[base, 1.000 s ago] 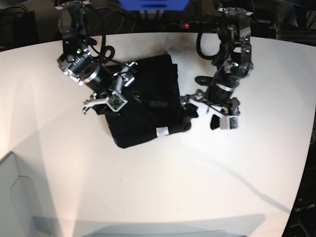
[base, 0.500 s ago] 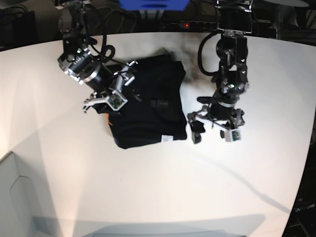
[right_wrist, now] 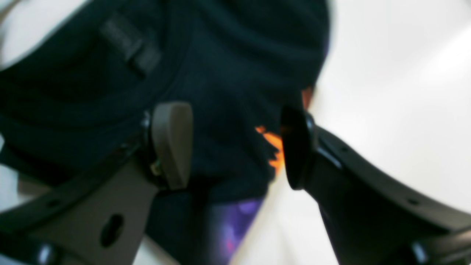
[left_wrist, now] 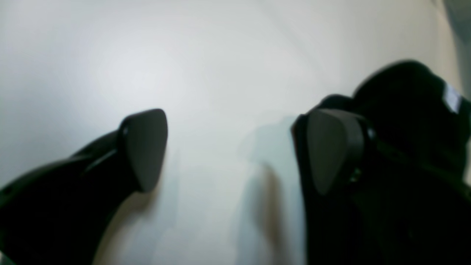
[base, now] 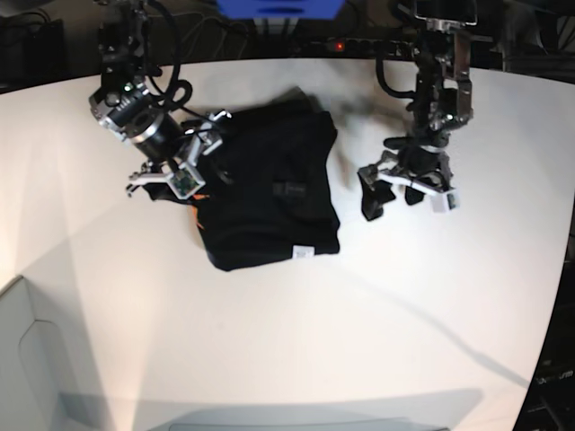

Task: Fold the T-shirt properly
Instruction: 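Pinch the bundle's collar edge with the left gripper and pull it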

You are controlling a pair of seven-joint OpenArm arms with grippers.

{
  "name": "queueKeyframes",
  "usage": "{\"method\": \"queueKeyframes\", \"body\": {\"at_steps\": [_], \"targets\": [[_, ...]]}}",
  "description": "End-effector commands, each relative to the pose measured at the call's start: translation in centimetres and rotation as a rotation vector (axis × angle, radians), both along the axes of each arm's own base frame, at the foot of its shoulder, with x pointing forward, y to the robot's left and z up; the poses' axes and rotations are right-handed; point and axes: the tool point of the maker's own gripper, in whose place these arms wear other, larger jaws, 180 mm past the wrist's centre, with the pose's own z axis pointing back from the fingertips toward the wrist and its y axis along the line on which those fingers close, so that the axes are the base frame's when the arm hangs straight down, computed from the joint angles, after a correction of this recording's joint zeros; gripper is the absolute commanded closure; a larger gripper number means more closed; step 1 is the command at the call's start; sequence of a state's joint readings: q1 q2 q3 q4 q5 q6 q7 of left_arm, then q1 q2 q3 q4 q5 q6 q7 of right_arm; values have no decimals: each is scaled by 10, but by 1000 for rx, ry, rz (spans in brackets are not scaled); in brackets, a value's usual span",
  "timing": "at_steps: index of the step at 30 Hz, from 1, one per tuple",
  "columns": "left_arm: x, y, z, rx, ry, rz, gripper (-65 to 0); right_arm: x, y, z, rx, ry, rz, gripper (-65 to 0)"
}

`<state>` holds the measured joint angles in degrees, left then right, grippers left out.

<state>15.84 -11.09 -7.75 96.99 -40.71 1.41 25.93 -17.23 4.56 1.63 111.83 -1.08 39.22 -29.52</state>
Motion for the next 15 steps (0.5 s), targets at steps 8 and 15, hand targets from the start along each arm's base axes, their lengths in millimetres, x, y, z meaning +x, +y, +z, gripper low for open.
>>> {"method": "queueKeyframes", "body": {"at_steps": [8,15], "targets": [[-64,-45,23,-57,0,-129,-579,8,-10,15,17,-55,-24,-383],[-84,-111,18,-107,34,-349,-577,9,-11,15,17,-53,-25,-383]]}}
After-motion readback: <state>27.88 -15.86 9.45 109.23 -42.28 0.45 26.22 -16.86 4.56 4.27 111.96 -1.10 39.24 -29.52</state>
